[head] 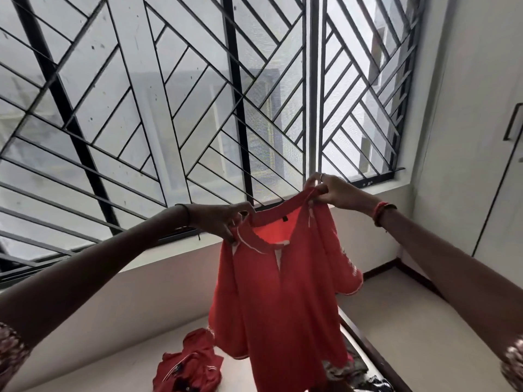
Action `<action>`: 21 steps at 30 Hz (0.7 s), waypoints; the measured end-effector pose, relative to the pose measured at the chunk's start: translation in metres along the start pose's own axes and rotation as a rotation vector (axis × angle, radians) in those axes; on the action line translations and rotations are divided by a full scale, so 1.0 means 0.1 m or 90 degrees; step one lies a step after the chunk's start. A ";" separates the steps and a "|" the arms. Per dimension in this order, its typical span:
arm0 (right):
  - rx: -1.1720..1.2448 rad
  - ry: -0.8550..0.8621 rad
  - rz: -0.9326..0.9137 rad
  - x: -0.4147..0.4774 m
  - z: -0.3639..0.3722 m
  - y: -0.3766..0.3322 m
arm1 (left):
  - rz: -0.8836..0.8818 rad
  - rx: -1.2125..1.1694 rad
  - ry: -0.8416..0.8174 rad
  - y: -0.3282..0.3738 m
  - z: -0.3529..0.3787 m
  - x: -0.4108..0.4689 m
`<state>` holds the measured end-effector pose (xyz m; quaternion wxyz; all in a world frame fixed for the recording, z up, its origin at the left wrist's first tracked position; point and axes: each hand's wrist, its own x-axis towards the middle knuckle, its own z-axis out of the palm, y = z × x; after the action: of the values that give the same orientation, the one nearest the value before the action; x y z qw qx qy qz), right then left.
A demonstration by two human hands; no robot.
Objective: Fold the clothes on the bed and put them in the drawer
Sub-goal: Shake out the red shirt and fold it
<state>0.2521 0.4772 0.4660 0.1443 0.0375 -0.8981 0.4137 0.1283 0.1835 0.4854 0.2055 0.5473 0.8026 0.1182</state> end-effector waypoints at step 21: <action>0.057 -0.033 -0.091 0.07 0.10 -0.61 | 0.068 0.298 0.198 -0.16 0.44 0.12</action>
<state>0.2544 0.4302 0.5063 0.1488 0.1187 -0.8770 0.4412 0.1315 0.1873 0.4375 -0.0586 0.5967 0.8000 0.0226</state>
